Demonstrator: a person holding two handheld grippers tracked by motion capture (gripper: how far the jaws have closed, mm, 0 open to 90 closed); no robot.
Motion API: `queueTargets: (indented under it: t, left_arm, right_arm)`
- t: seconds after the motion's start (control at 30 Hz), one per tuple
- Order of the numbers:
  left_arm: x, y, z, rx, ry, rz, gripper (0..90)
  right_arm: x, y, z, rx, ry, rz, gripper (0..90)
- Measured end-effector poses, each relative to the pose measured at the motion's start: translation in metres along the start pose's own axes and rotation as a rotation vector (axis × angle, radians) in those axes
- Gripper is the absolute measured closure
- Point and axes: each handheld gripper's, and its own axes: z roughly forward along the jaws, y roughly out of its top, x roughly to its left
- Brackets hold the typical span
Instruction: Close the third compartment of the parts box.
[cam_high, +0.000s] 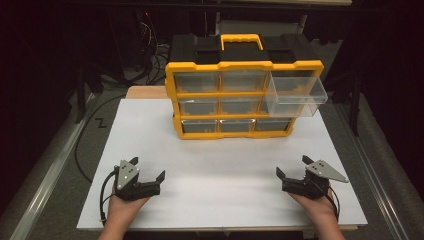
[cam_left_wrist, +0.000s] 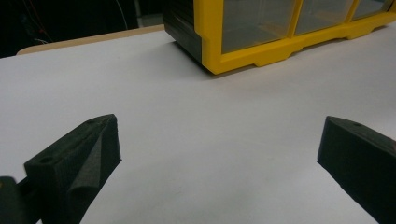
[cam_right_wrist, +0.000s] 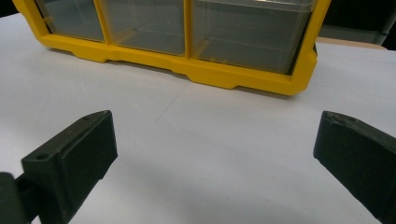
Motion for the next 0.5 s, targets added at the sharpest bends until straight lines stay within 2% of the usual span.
queueTargets:
  t: [0.1,0.23,0.5]
  left_arm:
    - [-0.0013,0.0007,0.0006,-0.009,0.002,0.012,0.3]
    - [-0.002,0.0002,0.0005,-0.01,0.002,0.023,0.3]
    - [-0.0034,-0.0004,0.0019,-0.005,-0.016,0.025,0.3]
  right_arm:
    - [-0.0019,-0.0018,0.0037,0.016,-0.007,-0.009,0.8]
    - [-0.0019,-0.0006,0.0036,0.0,-0.025,0.002,0.8]
    - [-0.0005,-0.0001,0.0058,0.0,-0.018,-0.012,0.8]
